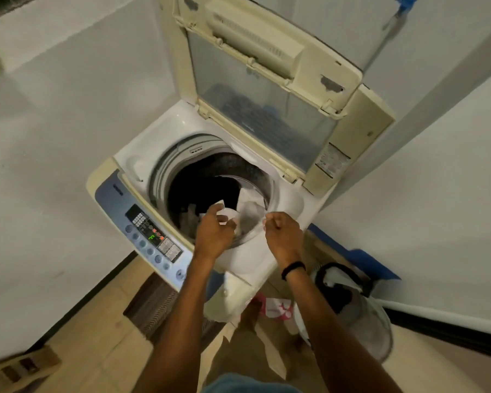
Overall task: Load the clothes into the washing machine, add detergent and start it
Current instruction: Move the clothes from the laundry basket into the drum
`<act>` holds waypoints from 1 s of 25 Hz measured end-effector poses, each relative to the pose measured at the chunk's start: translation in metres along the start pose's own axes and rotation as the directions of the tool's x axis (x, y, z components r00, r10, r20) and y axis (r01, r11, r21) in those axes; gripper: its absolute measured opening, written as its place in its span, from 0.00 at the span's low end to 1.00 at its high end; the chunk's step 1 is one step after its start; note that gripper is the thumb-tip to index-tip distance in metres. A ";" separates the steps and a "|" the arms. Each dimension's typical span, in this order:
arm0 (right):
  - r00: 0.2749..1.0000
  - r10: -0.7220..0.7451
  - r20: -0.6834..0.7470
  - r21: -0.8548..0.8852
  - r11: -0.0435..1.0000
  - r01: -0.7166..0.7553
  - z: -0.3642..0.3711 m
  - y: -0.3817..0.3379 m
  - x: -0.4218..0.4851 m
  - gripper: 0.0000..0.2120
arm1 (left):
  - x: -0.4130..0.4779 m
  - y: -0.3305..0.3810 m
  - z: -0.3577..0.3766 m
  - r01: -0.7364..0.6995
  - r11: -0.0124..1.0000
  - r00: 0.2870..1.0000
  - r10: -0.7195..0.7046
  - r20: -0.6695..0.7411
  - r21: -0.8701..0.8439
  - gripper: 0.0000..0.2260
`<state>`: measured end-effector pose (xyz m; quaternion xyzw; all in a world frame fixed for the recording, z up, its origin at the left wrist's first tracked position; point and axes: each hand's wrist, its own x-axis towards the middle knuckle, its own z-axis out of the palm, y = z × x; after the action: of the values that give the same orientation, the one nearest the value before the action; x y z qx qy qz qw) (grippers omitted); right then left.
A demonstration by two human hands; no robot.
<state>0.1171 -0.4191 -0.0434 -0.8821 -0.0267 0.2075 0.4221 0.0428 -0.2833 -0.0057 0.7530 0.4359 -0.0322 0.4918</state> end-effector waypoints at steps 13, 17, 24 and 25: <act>0.572 0.805 -0.155 0.313 0.589 -0.745 -0.076 0.365 -0.038 0.09 | -0.068 -0.045 0.309 -0.293 0.841 0.672 -0.156 0.724 0.454 0.15; 0.494 0.869 -0.029 0.313 0.478 -0.821 -0.050 0.513 -0.021 0.11 | -0.041 -0.137 0.430 -0.345 0.753 0.592 -0.289 0.753 0.561 0.15; 0.583 0.812 -0.028 0.102 0.583 -0.806 0.043 0.758 0.100 0.17 | 0.063 -0.299 0.645 -0.341 0.742 0.699 -0.210 0.683 0.577 0.15; 0.569 0.820 -0.055 0.149 0.570 -0.808 0.058 0.785 0.116 0.23 | 0.077 -0.321 0.666 -0.325 0.748 0.717 -0.204 0.667 0.579 0.15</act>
<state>0.0998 -0.8553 -0.7086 -0.7819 0.4185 0.3271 0.3265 0.1229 -0.7034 -0.6134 0.8220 0.1512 -0.4463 0.3199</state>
